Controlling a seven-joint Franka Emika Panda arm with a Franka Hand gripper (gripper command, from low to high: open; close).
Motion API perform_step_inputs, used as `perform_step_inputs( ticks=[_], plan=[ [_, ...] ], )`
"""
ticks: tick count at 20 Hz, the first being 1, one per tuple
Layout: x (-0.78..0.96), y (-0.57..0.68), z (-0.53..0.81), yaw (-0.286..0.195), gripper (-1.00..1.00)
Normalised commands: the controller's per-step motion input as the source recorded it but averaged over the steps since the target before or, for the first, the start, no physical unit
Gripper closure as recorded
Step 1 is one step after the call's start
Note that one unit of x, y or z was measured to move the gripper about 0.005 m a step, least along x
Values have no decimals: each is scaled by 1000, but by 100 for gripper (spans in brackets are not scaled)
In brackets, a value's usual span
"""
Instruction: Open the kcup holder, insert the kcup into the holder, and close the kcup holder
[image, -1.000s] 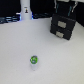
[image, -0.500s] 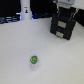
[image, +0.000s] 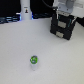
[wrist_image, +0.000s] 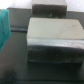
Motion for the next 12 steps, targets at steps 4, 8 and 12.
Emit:
perform_step_inputs(
  ticks=[4, 8, 12],
  plan=[
    [-480, 42, -356, -28, -100],
    [-479, 31, -266, -25, -100],
    [-247, 57, -31, -24, 100]
  ],
)
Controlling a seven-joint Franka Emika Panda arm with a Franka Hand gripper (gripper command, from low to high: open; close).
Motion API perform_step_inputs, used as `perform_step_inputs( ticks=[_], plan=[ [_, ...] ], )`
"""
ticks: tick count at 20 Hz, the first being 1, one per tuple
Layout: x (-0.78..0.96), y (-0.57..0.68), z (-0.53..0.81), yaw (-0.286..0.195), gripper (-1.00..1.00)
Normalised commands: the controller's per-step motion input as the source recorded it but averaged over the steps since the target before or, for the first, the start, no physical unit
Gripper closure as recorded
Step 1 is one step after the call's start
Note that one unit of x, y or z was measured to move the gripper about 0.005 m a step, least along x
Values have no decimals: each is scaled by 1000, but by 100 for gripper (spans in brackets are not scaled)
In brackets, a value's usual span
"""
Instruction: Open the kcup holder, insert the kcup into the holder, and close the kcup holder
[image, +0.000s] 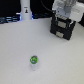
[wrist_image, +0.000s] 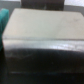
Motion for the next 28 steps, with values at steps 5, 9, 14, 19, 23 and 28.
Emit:
perform_step_inputs(
  ticks=[5, 9, 14, 19, 23, 28],
  plan=[
    [5, 5, 7, -8, 100],
    [23, 2, -1, -7, 100],
    [122, 17, 2, -13, 100],
    [630, -1, 124, -74, 100],
    [808, -87, 227, -63, 100],
    [901, -128, 254, -56, 100]
  ],
)
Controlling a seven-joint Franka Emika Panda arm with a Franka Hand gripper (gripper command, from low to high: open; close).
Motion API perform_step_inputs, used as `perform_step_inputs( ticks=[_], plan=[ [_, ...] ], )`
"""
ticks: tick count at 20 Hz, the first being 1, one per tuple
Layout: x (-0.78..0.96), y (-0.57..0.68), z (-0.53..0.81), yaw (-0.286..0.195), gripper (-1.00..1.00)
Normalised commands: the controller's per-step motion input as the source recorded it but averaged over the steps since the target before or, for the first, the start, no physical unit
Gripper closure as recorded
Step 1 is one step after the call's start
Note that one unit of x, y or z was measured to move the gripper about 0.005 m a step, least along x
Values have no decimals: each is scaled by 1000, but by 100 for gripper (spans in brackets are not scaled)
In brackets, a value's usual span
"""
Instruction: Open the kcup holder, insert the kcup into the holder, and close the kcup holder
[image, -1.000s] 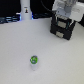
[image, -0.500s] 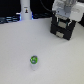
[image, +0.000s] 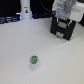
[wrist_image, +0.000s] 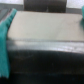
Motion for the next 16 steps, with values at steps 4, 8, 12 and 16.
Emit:
perform_step_inputs(
  ticks=[4, 8, 12, 16],
  plan=[
    [664, -4, 177, -38, 100],
    [841, -71, 222, -47, 100],
    [773, -60, 213, -46, 100],
    [482, 28, 124, -20, 100]
  ],
)
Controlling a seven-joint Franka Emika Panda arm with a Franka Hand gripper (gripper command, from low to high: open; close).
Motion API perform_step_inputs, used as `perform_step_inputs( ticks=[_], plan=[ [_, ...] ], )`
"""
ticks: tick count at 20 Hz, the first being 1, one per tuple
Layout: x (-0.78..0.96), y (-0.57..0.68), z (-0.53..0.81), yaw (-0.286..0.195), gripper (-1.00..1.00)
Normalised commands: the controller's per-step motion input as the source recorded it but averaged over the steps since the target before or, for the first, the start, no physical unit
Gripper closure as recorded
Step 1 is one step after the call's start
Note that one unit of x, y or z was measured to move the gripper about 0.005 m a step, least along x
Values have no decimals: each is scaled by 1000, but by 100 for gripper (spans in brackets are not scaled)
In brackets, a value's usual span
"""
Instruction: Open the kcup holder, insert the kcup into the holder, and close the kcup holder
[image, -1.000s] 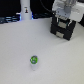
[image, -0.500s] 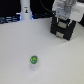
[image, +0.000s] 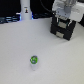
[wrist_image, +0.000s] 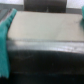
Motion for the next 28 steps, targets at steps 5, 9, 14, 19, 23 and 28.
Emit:
perform_step_inputs(
  ticks=[5, 9, 14, 19, 23, 28],
  plan=[
    [391, -193, 172, -21, 100],
    [593, -326, 94, 3, 100],
    [747, -164, 219, -63, 100],
    [941, -273, 141, -85, 100],
    [949, -283, 209, -84, 100],
    [960, -248, 273, -69, 100]
  ],
)
